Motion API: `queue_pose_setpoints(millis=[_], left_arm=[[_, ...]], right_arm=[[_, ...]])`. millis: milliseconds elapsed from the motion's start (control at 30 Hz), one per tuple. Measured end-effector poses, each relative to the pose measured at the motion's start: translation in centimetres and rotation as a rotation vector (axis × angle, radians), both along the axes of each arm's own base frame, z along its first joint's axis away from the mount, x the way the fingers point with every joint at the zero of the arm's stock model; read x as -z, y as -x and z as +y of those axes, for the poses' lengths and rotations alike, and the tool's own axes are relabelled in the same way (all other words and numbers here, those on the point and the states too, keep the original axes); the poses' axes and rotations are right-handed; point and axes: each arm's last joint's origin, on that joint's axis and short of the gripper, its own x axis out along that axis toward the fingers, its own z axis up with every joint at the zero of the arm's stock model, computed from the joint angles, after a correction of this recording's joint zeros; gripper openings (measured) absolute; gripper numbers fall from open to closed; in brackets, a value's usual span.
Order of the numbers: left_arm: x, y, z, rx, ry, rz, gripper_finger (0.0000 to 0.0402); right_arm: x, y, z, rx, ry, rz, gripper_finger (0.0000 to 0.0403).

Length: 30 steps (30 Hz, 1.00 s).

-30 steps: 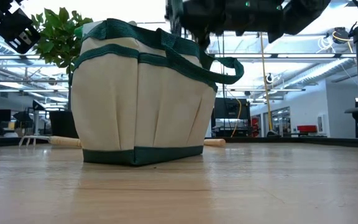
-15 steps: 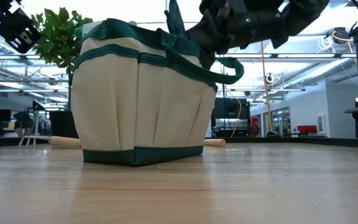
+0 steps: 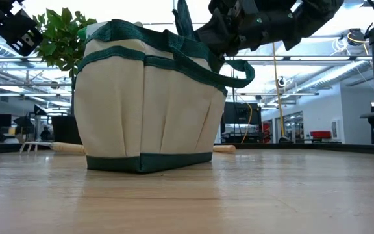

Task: Pick & Place Garden tools in Gardening bag
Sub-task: Put the shear scissors into the gardening bag, then put the top trowel into the gardening bag

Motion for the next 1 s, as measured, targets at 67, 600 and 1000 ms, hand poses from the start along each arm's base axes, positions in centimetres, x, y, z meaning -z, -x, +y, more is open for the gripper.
queue_pose_setpoints(millis=[67, 600, 1000], left_arm=[[0.00, 0.00, 0.00, 0.000, 0.000, 0.000, 0.0189], [0.00, 0.00, 0.00, -0.001, 0.002, 0.001, 0.0189], [0.00, 0.00, 0.00, -0.001, 0.001, 0.001, 0.0189]], right_arm=[[0.13, 0.03, 0.00, 0.000, 0.000, 0.014, 0.0078], [0.89, 0.24, -0.02, 0.010, -0.006, 0.098, 0.0159], [0.36, 0.27, -0.16, 0.065, -0.023, 0.072, 0.0187]])
